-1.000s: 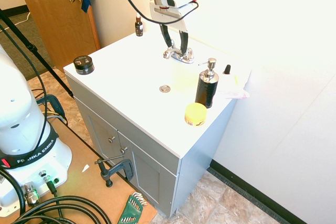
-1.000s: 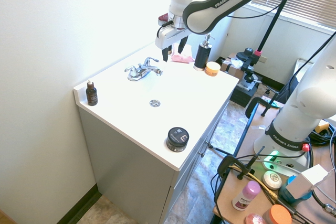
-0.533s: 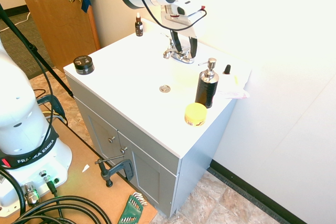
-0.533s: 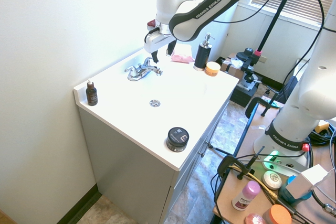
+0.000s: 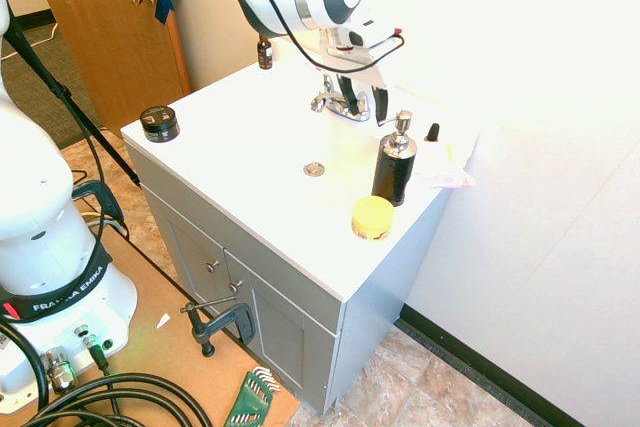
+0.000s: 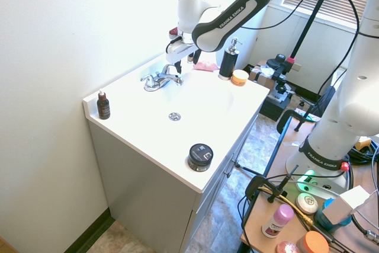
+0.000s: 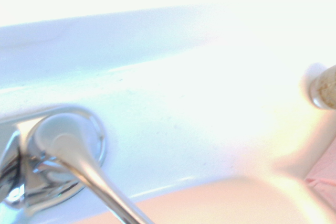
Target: Turn off the cold water
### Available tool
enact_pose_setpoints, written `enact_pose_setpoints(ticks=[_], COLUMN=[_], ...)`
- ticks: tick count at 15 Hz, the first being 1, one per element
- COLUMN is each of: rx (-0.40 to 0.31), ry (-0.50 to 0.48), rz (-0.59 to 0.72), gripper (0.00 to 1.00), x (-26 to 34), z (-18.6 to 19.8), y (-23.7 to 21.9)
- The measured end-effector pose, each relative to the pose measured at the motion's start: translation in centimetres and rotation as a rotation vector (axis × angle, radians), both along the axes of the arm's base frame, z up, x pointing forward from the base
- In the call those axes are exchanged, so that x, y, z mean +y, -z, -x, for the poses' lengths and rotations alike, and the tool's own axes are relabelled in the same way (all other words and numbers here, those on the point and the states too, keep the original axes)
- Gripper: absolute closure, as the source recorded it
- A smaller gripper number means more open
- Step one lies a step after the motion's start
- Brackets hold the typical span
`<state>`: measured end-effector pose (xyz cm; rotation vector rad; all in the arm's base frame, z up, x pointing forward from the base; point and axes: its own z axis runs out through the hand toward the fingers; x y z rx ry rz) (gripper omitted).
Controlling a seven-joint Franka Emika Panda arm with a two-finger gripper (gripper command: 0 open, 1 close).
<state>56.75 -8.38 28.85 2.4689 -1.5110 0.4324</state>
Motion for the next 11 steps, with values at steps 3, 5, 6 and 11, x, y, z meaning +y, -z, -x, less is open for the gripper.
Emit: enact_pose_setpoints(ticks=[3,5,6,11], rx=[-0.026,-0.026,-0.024,0.015], ry=[0.029,0.045,0.049,-0.045], rz=[0.025,0.022,0.008,-0.124], gripper=[0.00,0.00,0.00,0.00], x=[-2.2,-2.6,-2.4,1.6], z=[-2.2,-3.3,-3.2,3.5], y=[-0.6,-0.5,-0.7,-4.2])
